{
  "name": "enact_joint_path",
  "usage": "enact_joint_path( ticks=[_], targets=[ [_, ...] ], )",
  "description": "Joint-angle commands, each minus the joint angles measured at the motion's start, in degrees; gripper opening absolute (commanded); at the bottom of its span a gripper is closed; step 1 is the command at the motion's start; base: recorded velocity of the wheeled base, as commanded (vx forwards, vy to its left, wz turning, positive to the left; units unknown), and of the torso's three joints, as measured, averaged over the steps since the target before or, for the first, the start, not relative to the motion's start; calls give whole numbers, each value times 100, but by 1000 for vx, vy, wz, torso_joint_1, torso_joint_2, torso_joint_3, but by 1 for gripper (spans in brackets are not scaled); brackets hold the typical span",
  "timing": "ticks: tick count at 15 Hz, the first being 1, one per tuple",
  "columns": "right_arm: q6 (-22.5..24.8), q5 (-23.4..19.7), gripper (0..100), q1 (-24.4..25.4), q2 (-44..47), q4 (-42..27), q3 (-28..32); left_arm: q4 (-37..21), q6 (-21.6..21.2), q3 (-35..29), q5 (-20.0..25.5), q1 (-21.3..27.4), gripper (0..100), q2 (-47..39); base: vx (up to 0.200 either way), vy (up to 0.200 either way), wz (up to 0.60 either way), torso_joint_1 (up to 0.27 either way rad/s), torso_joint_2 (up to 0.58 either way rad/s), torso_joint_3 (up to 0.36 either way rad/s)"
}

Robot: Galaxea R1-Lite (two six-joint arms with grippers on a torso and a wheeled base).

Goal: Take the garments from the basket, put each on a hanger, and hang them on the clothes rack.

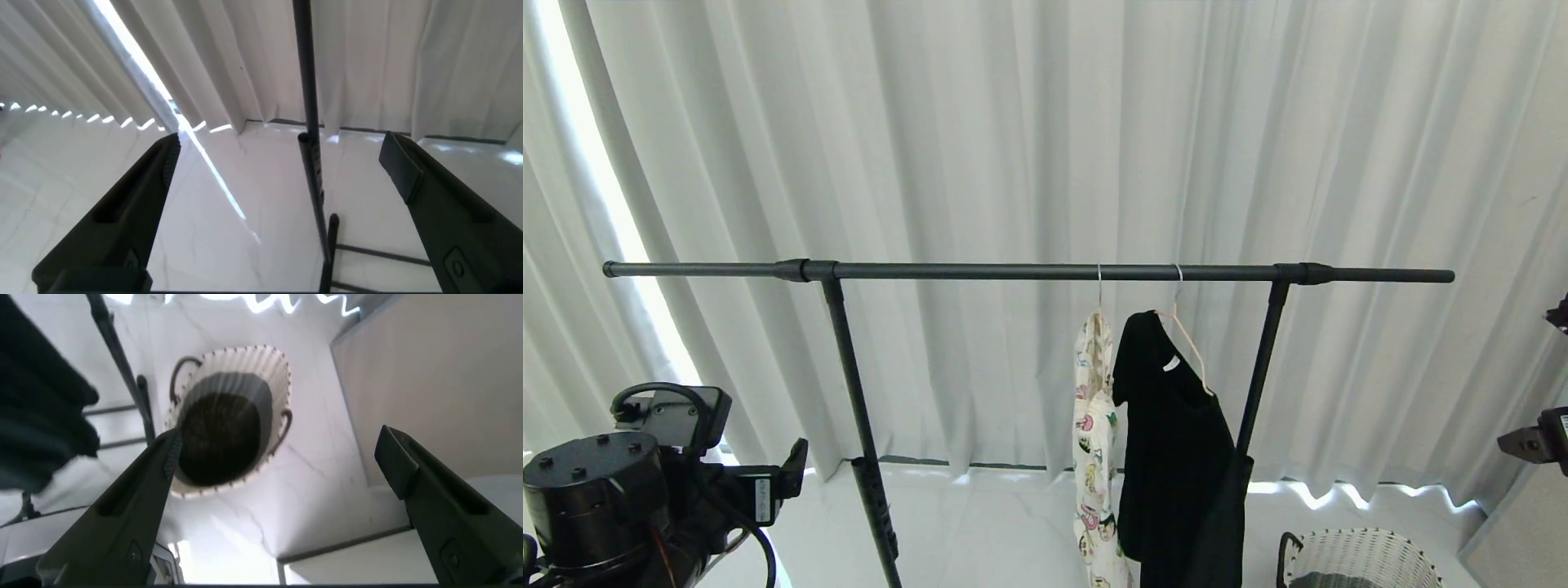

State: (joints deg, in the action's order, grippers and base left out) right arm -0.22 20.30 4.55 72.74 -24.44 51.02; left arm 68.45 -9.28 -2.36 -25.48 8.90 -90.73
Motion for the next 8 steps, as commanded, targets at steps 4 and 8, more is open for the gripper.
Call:
enact_joint_path(
  ticks=[4, 8],
  targets=[
    [-4, 9, 100, 11, 38, 27, -13, 10, 5, 8, -1, -204, 100, 30, -200, 0, 0, 4, 4, 4],
    [4, 9, 100, 20, -6, 27, -13, 2, 5, 43, -1, -213, 100, 205, -200, 0, 0, 1, 1, 2]
  ],
)
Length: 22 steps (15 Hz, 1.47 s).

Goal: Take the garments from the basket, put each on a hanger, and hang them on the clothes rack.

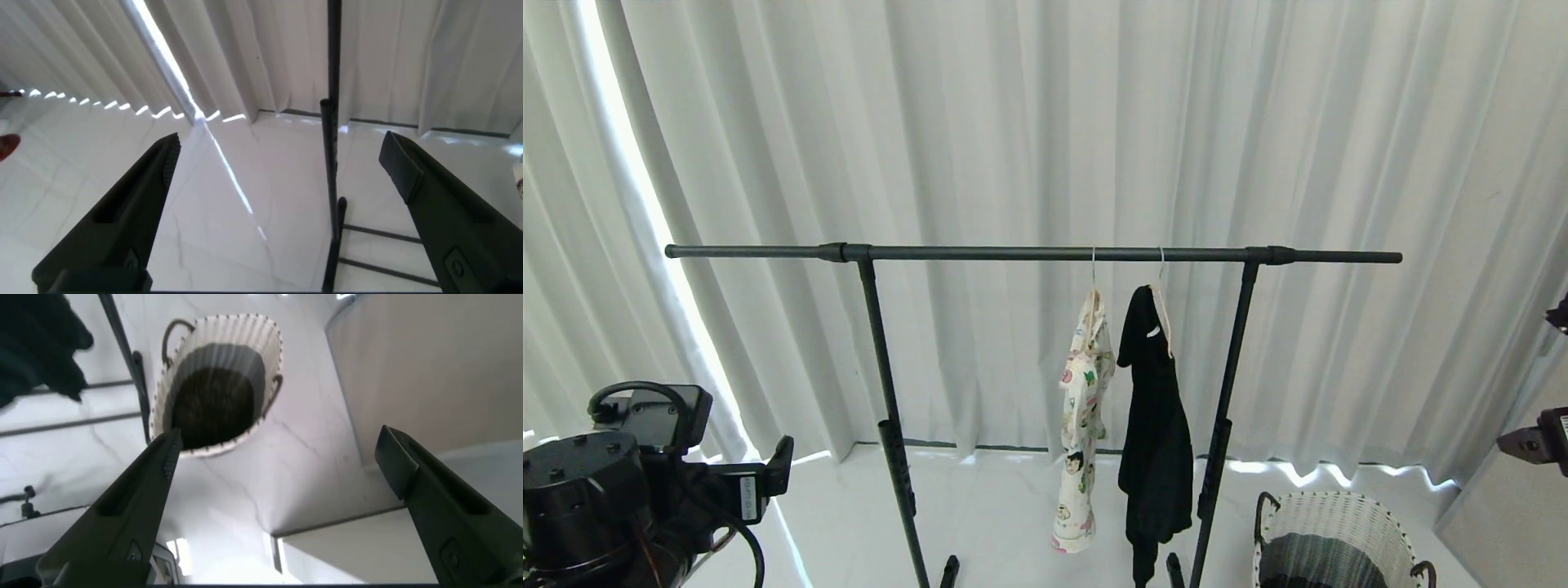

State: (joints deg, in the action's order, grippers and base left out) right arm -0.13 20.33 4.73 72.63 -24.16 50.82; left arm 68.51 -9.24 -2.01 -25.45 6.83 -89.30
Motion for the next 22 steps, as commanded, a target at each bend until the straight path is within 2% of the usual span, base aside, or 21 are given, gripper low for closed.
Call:
enact_joint_path(
  ticks=[1, 6, 10, 13, 16, 17, 20, 22],
  targets=[
    [5, 6, 100, 2, 5, -1, 7, 4, 1, 17, -3, -6, 100, 61, -200, 0, 0, -2, 7, 7],
    [13, -3, 100, 2, -82, -1, -2, 4, 1, -1, -3, -6, 100, 97, -40, 0, 0, -12, 26, 19],
    [22, 6, 100, 10, -434, -1, -99, -4, -87, 25, -3, -6, 100, 949, 0, 0, 0, -207, 468, 245],
    [22, 32, 100, 2, -1190, -1, -714, -48, -350, 201, -276, -147, 100, 1890, 0, 0, 0, -251, 553, 300],
    [31, 50, 100, -7, -2051, -10, -1373, -57, -403, 201, -794, -234, 100, 2303, 0, 0, 0, -238, 543, 290],
    [31, 50, 100, -7, -2315, -18, -1540, -75, -412, 201, -830, -234, 100, 2426, 0, 0, 0, -232, 520, 290],
    [180, 102, 100, -34, -3080, -18, -1997, -628, -816, 201, -830, -393, 100, 3226, 0, 0, 0, -220, 507, 289],
    [172, 102, 100, -42, -3519, -10, -2173, -1419, -886, 201, -830, -393, 100, 3999, 0, 0, 0, -220, 505, 281]
  ],
)
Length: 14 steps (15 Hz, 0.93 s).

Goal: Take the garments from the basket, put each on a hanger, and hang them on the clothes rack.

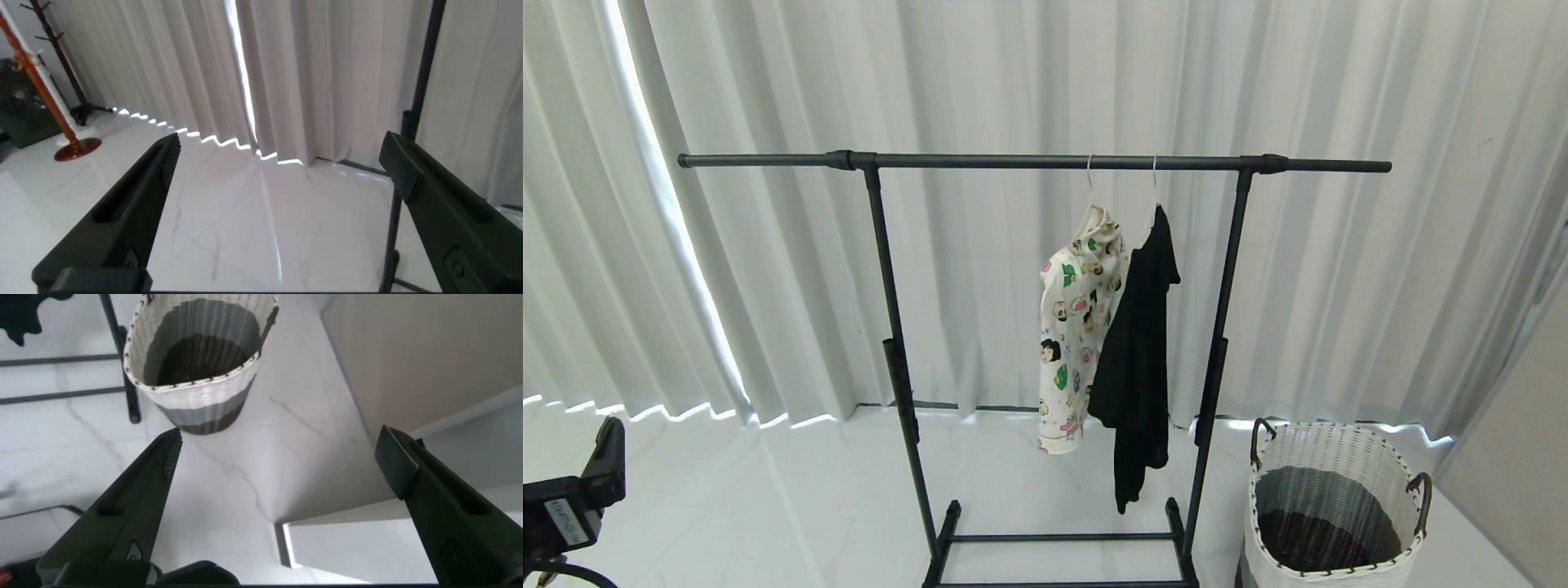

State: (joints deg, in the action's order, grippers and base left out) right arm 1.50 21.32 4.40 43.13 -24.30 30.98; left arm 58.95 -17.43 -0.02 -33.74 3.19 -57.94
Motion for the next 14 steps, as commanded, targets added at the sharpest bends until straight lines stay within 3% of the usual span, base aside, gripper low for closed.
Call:
enact_joint_path(
  ticks=[1, 3, 5, 6, 7, 9, 10, 12, 14],
  targets=[
    [8, 4, 100, -27, -859, 4, -303, -1017, -94, 2, -1, -29, 100, 1356, 0, 0, 0, -217, 500, 295],
    [26, 144, 100, -71, -1518, 4, -681, -2019, -261, 2, -1, -29, 100, 2340, 0, 0, 0, -195, 486, 288],
    [140, 575, 100, -71, -2476, 4, -1146, -3092, -261, 2, -62, -65, 100, 3377, 0, 0, 0, -185, 469, 278],
    [184, 601, 100, -62, -2687, 4, -1226, -3232, -261, 2, -80, -65, 100, 3562, 0, 0, 0, -183, 471, 286],
    [615, 601, 100, -62, -3619, 4, -1507, -4006, -278, 2, -168, -108, 100, 4476, 0, 0, 0, -173, 466, 290],
    [1239, 549, 100, -484, -4313, 224, -1920, -5509, -480, 2, -352, -319, 100, 5794, 0, 0, 0, -168, 461, 293],
    [1230, 584, 100, -440, -4295, 391, -1990, -5438, -489, 2, -651, -311, 100, 5768, 0, 0, 0, -154, 456, 295],
    [1160, 592, 100, -440, -4313, 540, -2069, -5394, -436, 2, -739, -311, 100, 5794, 0, 0, 0, -146, 454, 312],
    [720, 751, 100, -440, -4313, 566, -2104, -5394, -225, 2, -800, -311, 100, 5794, 0, 0, 0, -115, 373, 259]
  ],
)
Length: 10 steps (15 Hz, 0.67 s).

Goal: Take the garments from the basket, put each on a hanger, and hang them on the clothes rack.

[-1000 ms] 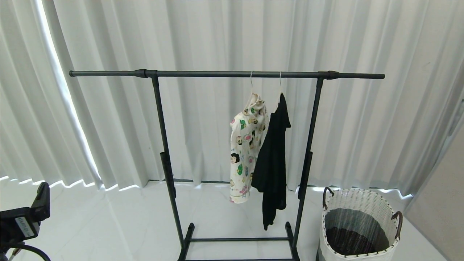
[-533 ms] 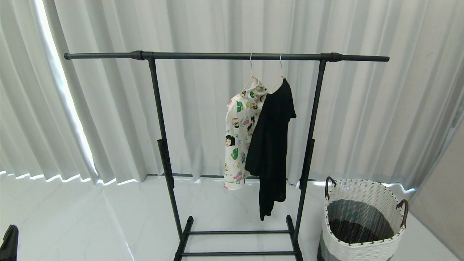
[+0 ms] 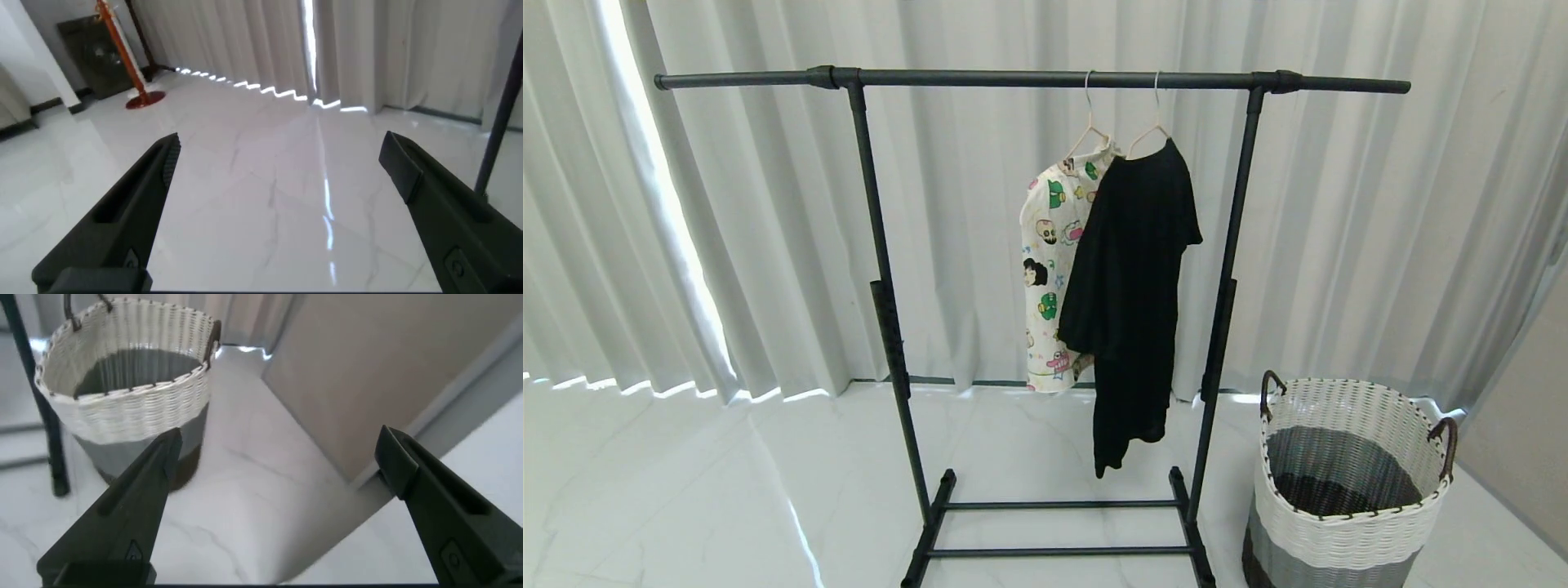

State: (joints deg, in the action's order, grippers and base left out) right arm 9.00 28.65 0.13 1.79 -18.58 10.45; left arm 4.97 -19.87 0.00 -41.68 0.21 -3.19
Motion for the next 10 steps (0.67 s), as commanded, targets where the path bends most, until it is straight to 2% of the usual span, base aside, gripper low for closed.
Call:
enact_joint_path(
  ticks=[1, 2, 3, 4, 5, 7, 8, 10],
  targets=[
    [-82, 62, 100, -13, -179, 390, -131, 4, 36, 0, 2, -12, 100, 319, 0, 0, 0, -46, 178, 110],
    [-73, 27, 100, -13, -179, 970, -315, 4, 36, 0, 81, -12, 100, 319, 0, 0, 0, -22, 100, 66],
    [-47, -158, 100, -13, -179, 1963, -948, 4, 133, 0, 538, -12, 100, 319, 0, 0, 0, -12, 61, 46],
    [-30, -1037, 100, -13, -179, 2491, -1045, -23, 554, 0, 2006, -12, 100, 319, 0, 0, 0, 0, 0, 0],
    [-30, -1872, 100, -13, -179, 2394, -1045, -49, 774, 0, 2823, -12, 100, 319, 0, 0, 0, 0, 0, 0],
    [-267, -3454, 100, -13, -179, 2148, -1045, -163, 1521, 0, 3808, -3, 100, 319, 0, 0, 0, 0, 0, 0],
    [-302, -3612, 100, -5, -170, 1946, -1045, -190, 1767, 0, 4054, -3, 100, 319, 0, 0, 0, 0, 0, 0],
    [-214, -3542, 100, -5, -179, 1919, -1045, -392, 1838, 0, 4159, -3, 100, 319, 0, 0, 0, 0, 0, 0]
  ],
)
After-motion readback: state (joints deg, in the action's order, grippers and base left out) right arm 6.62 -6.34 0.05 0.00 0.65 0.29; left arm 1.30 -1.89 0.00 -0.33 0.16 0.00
